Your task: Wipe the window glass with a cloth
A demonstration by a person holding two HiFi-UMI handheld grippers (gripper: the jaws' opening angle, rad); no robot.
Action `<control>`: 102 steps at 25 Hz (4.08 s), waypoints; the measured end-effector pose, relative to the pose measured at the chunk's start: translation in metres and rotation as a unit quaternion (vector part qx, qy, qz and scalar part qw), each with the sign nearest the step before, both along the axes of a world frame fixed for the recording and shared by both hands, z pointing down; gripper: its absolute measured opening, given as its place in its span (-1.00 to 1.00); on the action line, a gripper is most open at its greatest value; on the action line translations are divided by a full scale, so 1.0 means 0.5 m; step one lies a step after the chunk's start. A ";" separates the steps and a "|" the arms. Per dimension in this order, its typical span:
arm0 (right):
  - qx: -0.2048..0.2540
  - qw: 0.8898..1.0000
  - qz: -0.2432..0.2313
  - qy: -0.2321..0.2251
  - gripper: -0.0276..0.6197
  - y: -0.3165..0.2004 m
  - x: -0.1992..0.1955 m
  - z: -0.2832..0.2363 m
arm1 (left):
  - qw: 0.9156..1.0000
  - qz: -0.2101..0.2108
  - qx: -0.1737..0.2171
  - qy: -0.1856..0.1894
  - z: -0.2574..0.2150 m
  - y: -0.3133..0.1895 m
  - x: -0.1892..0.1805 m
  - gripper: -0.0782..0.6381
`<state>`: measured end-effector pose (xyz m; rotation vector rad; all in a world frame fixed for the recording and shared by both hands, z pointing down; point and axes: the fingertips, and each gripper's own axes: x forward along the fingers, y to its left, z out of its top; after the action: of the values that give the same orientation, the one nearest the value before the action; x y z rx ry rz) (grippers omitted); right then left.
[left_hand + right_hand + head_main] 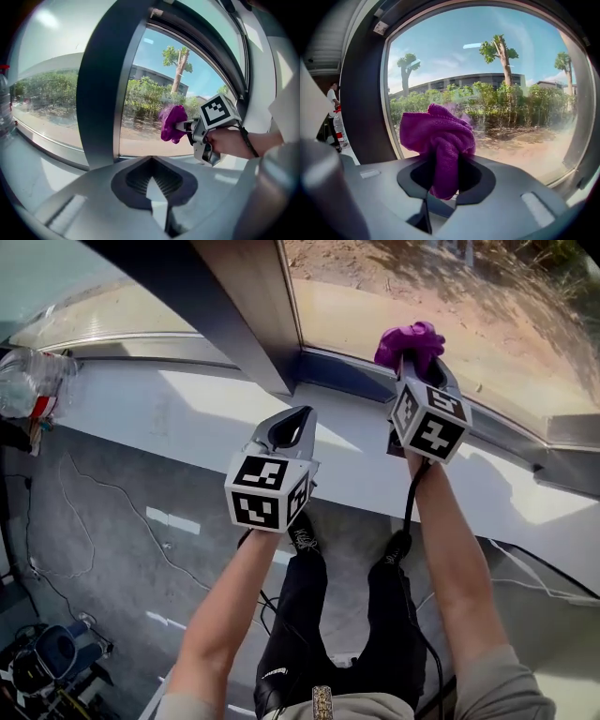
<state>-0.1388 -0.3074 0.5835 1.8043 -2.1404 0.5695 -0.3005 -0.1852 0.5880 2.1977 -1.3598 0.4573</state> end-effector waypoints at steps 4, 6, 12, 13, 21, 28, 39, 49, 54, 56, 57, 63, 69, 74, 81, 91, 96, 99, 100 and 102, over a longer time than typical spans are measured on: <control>-0.004 0.999 -0.035 -0.003 -0.54 -0.016 -0.119 0.014 | 1.000 -0.014 -0.006 0.008 0.017 0.007 -0.061 -0.78; -0.006 0.998 -0.055 -0.002 -0.54 -0.027 -0.176 0.020 | 1.000 -0.017 -0.009 0.011 0.023 0.010 -0.086 -0.78; -0.008 0.991 -0.131 0.015 -0.54 -0.048 -0.320 0.050 | 0.999 -0.032 -0.021 0.017 0.055 0.018 -0.144 -0.78; -0.009 0.990 -0.142 0.006 -0.54 -0.050 -0.336 0.059 | 0.999 -0.034 -0.022 0.016 0.060 0.018 -0.150 -0.78; -0.033 0.981 -0.187 -0.040 -0.54 -0.058 -0.370 0.189 | 0.999 -0.028 -0.029 -0.020 0.098 0.022 -0.152 -0.78; -0.023 0.987 -0.146 -0.069 -0.54 -0.047 -0.270 0.211 | 0.998 -0.017 -0.041 -0.035 0.129 0.026 -0.089 -0.78; -0.020 0.995 -0.076 -0.054 -0.54 0.002 0.073 0.195 | 0.997 0.045 -0.046 -0.033 0.134 0.009 0.154 -0.78; -0.039 0.998 0.038 -0.032 -0.54 0.072 0.495 0.194 | 0.992 0.117 -0.047 -0.013 0.133 0.036 0.449 -0.78; -0.040 0.993 0.103 -0.035 -0.54 0.106 0.706 0.199 | 0.989 0.144 -0.043 -0.012 0.135 0.053 0.582 -0.78; -0.041 0.992 0.120 -0.024 -0.54 0.117 0.780 0.203 | 0.987 0.152 -0.043 -0.011 0.136 0.058 0.624 -0.78; -0.042 0.991 0.126 -0.017 -0.54 0.120 0.812 0.205 | 0.987 0.155 -0.043 -0.010 0.135 0.060 0.642 -0.78; -0.049 0.976 0.208 -0.033 -0.54 0.152 0.989 0.228 | 0.985 0.162 -0.050 -0.009 0.149 0.073 0.728 -0.78; -0.060 0.952 0.291 -0.072 -0.54 0.174 1.101 0.271 | 0.984 0.170 -0.055 -0.009 0.166 0.082 0.783 -0.78; -0.066 0.925 0.361 -0.102 -0.54 0.192 1.162 0.310 | 0.983 0.173 -0.055 -0.014 0.179 0.088 0.789 -0.78; -0.112 0.903 0.406 -0.084 -0.54 0.209 1.188 0.370 | 0.986 0.152 -0.073 -0.006 0.220 0.111 0.734 -0.78; -0.161 0.944 0.289 -0.009 -0.55 0.162 0.980 0.379 | 0.992 0.094 -0.080 0.014 0.236 0.108 0.560 -0.78; -0.156 0.964 0.211 -0.034 -0.55 0.121 0.768 0.377 | 0.995 0.074 -0.072 0.010 0.221 0.099 0.454 -0.78; -0.156 0.969 0.186 -0.054 -0.55 0.097 0.643 0.379 | 0.996 0.061 -0.069 0.006 0.218 0.095 0.370 -0.78; -0.158 0.969 0.180 -0.059 -0.55 0.090 0.602 0.380 | 0.996 0.056 -0.068 0.004 0.217 0.093 0.339 -0.78; -0.161 0.971 0.166 -0.064 -0.55 0.077 0.520 0.383 | 0.997 0.047 -0.066 0.001 0.212 0.089 0.276 -0.78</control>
<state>0.1212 -0.2689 0.7748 1.9856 -1.6980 1.0700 -0.1627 -0.1408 0.6940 2.1584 -1.1941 0.5621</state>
